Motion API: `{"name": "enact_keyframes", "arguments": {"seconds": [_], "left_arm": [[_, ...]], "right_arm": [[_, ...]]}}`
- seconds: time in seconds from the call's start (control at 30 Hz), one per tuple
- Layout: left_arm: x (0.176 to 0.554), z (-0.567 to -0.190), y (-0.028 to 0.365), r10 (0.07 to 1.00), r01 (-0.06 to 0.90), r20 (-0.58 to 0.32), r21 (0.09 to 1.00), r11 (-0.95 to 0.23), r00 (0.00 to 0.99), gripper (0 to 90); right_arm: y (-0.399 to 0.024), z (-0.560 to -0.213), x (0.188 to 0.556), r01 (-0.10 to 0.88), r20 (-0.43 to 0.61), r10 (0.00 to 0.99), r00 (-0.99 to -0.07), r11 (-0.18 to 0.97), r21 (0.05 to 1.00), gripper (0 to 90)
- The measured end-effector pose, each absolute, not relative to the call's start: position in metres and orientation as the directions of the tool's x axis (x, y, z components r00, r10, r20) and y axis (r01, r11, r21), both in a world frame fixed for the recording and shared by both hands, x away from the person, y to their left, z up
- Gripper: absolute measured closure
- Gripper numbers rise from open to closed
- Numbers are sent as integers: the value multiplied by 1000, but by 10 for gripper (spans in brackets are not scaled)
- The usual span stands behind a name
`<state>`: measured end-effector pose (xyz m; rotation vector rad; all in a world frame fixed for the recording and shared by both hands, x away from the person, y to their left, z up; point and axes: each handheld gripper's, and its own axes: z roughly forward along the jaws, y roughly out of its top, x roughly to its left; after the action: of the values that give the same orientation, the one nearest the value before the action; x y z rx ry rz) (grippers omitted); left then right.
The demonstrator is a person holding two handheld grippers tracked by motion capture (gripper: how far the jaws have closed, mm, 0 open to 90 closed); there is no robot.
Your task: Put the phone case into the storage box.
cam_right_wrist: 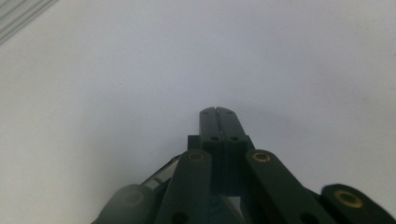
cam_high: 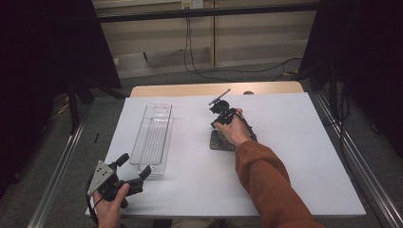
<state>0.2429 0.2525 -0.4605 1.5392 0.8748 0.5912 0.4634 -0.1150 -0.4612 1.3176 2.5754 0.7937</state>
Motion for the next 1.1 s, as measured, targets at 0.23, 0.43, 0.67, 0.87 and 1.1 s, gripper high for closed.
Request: {"name": "enact_keyframes", "arguments": {"seconds": [0.23, 0.43, 0.67, 0.87, 1.1], "left_arm": [[243, -461, 252, 802, 197, -110, 980, -9, 587, 28], [243, -461, 252, 805, 198, -112, 980, -8, 583, 28], [243, -461, 252, 801, 196, -111, 981, -8, 589, 28], [243, -461, 251, 801, 197, -109, 980, -11, 589, 28], [244, -461, 251, 805, 199, -110, 980, -11, 583, 28]], "right_arm": [[-105, -466, 458, 710, 103, 776, -622, 504, 491, 900], [-103, -465, 452, 699, 90, 764, -639, 527, 483, 900], [-107, -467, 445, 704, 125, 761, -636, 506, 498, 900], [-107, -467, 439, 697, 125, 752, -647, 516, 499, 900], [-111, -467, 430, 694, 147, 741, -655, 514, 505, 900]]}}
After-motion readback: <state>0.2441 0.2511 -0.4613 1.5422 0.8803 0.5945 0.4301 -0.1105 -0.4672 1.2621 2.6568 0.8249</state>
